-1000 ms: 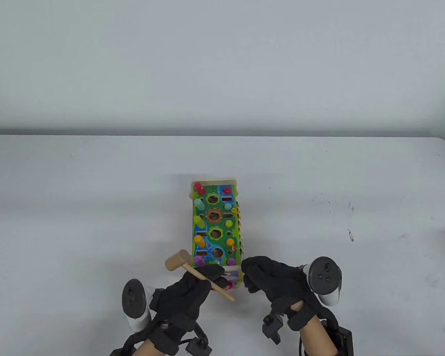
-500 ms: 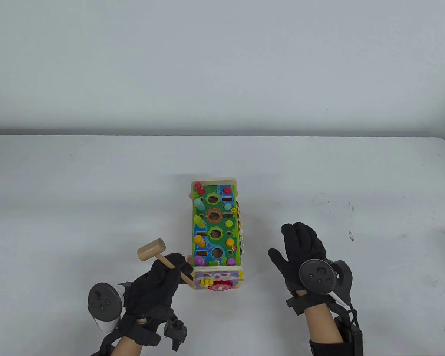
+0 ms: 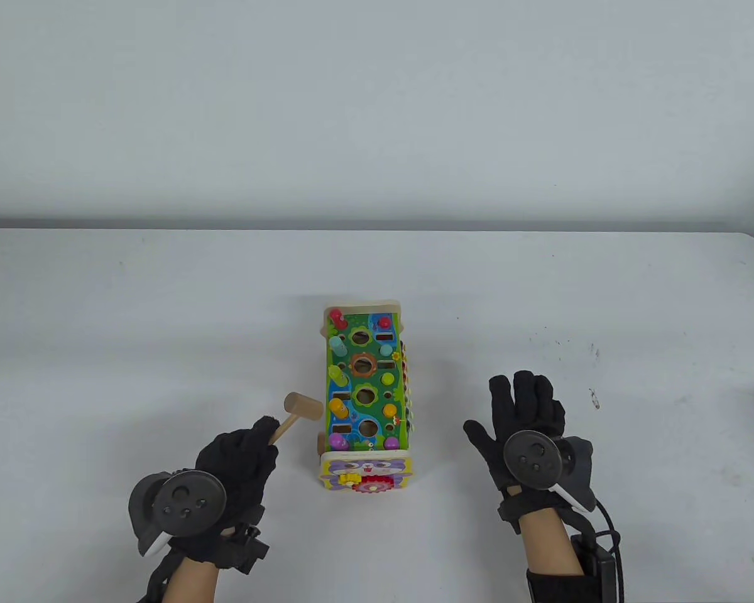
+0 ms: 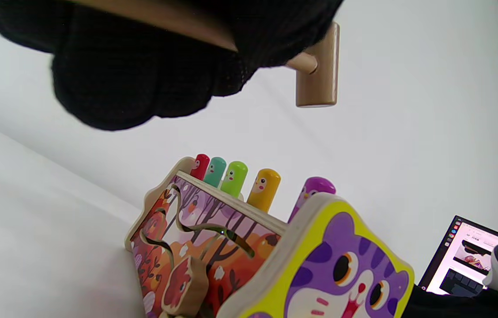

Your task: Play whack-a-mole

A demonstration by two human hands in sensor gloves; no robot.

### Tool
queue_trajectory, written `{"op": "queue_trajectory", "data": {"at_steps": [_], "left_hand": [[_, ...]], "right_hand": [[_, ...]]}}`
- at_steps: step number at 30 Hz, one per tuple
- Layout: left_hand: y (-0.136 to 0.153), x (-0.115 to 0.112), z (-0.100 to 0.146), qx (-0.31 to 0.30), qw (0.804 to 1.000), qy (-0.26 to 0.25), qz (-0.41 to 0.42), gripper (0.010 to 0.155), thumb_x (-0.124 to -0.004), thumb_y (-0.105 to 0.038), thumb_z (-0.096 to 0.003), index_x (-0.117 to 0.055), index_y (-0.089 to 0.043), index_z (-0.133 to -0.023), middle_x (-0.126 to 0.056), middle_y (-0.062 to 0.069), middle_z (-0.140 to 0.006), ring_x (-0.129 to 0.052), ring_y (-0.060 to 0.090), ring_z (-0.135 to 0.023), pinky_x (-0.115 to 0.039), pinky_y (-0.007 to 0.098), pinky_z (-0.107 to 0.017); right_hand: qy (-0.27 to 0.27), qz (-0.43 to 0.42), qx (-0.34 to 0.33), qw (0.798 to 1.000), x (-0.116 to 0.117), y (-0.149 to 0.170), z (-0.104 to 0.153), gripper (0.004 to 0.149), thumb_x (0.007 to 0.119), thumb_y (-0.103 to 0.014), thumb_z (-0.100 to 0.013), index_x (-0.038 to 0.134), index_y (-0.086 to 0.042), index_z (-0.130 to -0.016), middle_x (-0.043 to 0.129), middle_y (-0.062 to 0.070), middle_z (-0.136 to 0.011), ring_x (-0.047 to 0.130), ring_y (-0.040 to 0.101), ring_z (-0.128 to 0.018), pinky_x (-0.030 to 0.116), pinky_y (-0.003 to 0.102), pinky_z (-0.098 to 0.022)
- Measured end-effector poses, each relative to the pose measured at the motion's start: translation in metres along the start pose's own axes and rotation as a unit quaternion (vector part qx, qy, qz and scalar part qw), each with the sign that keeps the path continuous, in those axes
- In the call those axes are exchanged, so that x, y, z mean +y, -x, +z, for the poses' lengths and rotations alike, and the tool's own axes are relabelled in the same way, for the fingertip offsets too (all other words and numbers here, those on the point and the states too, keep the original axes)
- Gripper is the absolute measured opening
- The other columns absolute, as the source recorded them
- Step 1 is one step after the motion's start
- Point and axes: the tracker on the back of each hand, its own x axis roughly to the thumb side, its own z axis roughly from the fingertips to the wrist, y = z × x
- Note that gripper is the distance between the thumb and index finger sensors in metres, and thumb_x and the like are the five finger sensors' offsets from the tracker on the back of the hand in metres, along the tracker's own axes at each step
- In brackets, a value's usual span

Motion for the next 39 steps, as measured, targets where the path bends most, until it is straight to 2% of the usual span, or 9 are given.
{"op": "queue_trajectory", "data": {"at_steps": [10, 14, 18, 21, 24, 27, 31, 37, 39], "left_hand": [[-0.007, -0.003, 0.002, -0.036, 0.999, -0.024, -0.002, 0.054, -0.067, -0.025, -0.0546, -0.071, -0.001, -0.102, -0.084, 0.025, -0.077, -0.091, 0.045, -0.055, -0.060, 0.073, -0.060], [-0.011, -0.011, -0.001, -0.041, 0.997, 0.011, -0.064, 0.053, -0.070, -0.023, -0.0536, -0.075, 0.000, -0.101, -0.086, 0.026, -0.076, -0.092, 0.047, -0.054, -0.060, 0.073, -0.060], [-0.017, -0.019, -0.005, -0.026, 0.984, 0.088, -0.155, 0.051, -0.072, -0.024, -0.0533, -0.078, -0.003, -0.100, -0.088, 0.024, -0.077, -0.094, 0.046, -0.055, -0.061, 0.072, -0.061], [-0.018, -0.016, -0.004, -0.038, 0.989, 0.030, -0.142, 0.052, -0.071, -0.025, -0.0535, -0.076, -0.003, -0.100, -0.088, 0.022, -0.077, -0.094, 0.043, -0.054, -0.064, 0.070, -0.061], [-0.014, -0.010, 0.000, -0.043, 0.996, -0.059, -0.056, 0.053, -0.070, -0.024, -0.0535, -0.073, -0.002, -0.102, -0.088, 0.022, -0.076, -0.095, 0.041, -0.053, -0.065, 0.070, -0.060], [-0.009, -0.005, 0.004, -0.040, 0.988, -0.146, 0.014, 0.054, -0.072, -0.023, -0.0525, -0.074, 0.000, -0.101, -0.090, 0.023, -0.074, -0.098, 0.041, -0.049, -0.068, 0.068, -0.057], [-0.005, -0.001, 0.005, -0.031, 0.981, -0.192, 0.027, 0.053, -0.075, -0.024, -0.0516, -0.075, 0.001, -0.098, -0.092, 0.022, -0.074, -0.100, 0.040, -0.049, -0.071, 0.066, -0.057], [0.001, -0.018, -0.006, -0.022, 0.991, -0.135, -0.001, 0.052, -0.076, -0.022, -0.0512, -0.077, 0.003, -0.097, -0.093, 0.025, -0.072, -0.100, 0.042, -0.047, -0.070, 0.068, -0.055], [-0.001, -0.026, -0.012, -0.013, 0.996, -0.066, -0.065, 0.052, -0.077, -0.021, -0.0510, -0.078, 0.003, -0.097, -0.093, 0.026, -0.072, -0.100, 0.042, -0.047, -0.070, 0.068, -0.055]], "right_hand": [[0.028, -0.009, 0.001, 1.000, -0.008, -0.001, 0.003, 0.075, 0.067, -0.045, -0.059, 0.044, 0.003, -0.110, 0.030, 0.039, -0.110, 0.028, 0.068, -0.097, 0.029, 0.079, -0.057], [0.023, -0.009, 0.001, 1.000, -0.007, -0.001, 0.003, 0.074, 0.067, -0.045, -0.059, 0.045, 0.004, -0.110, 0.030, 0.039, -0.110, 0.029, 0.068, -0.096, 0.029, 0.079, -0.057], [0.015, -0.011, 0.003, 1.000, -0.005, -0.002, 0.003, 0.074, 0.067, -0.045, -0.059, 0.045, 0.004, -0.110, 0.030, 0.039, -0.109, 0.029, 0.069, -0.096, 0.029, 0.079, -0.057], [0.017, -0.013, 0.004, 1.000, -0.006, -0.002, 0.003, 0.074, 0.067, -0.045, -0.059, 0.044, 0.004, -0.110, 0.030, 0.039, -0.109, 0.029, 0.069, -0.096, 0.029, 0.079, -0.057], [0.021, -0.011, 0.004, 1.000, -0.005, -0.002, 0.003, 0.074, 0.067, -0.045, -0.059, 0.044, 0.004, -0.110, 0.029, 0.039, -0.110, 0.028, 0.068, -0.096, 0.029, 0.079, -0.057], [0.025, -0.007, 0.004, 1.000, -0.006, -0.002, 0.003, 0.075, 0.067, -0.045, -0.059, 0.043, 0.003, -0.110, 0.029, 0.039, -0.110, 0.028, 0.069, -0.096, 0.029, 0.079, -0.057], [0.029, -0.001, 0.004, 1.000, -0.006, -0.002, 0.003, 0.075, 0.067, -0.046, -0.059, 0.043, 0.003, -0.111, 0.027, 0.039, -0.110, 0.026, 0.069, -0.096, 0.028, 0.079, -0.057], [0.024, 0.005, 0.005, 1.000, -0.004, -0.003, 0.002, 0.075, 0.067, -0.046, -0.059, 0.042, 0.003, -0.111, 0.026, 0.039, -0.110, 0.025, 0.068, -0.097, 0.027, 0.079, -0.057], [0.019, 0.007, 0.007, 1.000, -0.002, -0.003, 0.002, 0.075, 0.067, -0.046, -0.059, 0.042, 0.003, -0.111, 0.026, 0.039, -0.110, 0.025, 0.068, -0.097, 0.027, 0.079, -0.057]]}}
